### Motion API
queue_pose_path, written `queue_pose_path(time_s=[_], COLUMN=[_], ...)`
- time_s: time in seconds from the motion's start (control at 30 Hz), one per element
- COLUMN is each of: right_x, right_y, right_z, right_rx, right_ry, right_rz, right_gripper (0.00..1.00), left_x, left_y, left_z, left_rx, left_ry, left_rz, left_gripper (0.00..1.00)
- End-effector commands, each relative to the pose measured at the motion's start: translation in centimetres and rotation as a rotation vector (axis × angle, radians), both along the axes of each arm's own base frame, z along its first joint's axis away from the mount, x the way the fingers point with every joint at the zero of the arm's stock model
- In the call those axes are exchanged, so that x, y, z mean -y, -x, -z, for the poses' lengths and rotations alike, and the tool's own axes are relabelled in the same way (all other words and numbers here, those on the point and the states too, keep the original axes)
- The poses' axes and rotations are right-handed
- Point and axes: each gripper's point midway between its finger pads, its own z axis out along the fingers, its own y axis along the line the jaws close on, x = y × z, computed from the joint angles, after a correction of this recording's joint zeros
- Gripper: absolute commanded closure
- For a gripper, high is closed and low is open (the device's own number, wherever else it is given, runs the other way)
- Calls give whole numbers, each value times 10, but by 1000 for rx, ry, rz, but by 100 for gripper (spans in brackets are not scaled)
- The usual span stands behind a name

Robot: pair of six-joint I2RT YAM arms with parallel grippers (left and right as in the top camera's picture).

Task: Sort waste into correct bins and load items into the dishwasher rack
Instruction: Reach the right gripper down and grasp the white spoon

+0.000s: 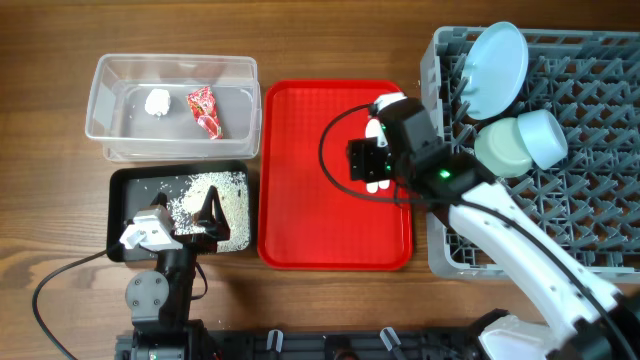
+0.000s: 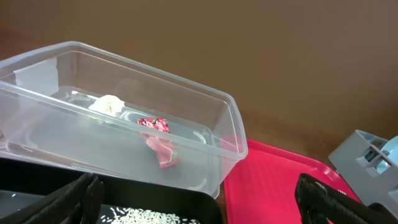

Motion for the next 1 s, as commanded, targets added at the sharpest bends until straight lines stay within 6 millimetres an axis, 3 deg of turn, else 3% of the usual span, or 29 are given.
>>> queue_pose_path(time_s=[0.0, 0.13, 0.3, 0.5, 0.97], right_x=[-5, 19, 17, 12, 24], right_y=[4, -12, -21, -35, -44], right_z=[32, 64, 88, 102, 122], right_rx=[-125, -149, -170, -134, -116], right_ry=[-23, 73, 74, 89, 172], right_rz=[47, 125, 73, 38, 64], right_gripper=[18, 19, 24, 42, 42], left_x=[1, 1, 1, 1, 1], left_y=[0, 0, 0, 0, 0], left_z=[1, 1, 1, 1, 1], left_rx=[4, 4, 4, 4, 4], left_ry=[-12, -12, -12, -12, -12], left_rz=[9, 9, 9, 9, 9], left_gripper=[0, 0, 0, 0, 0])
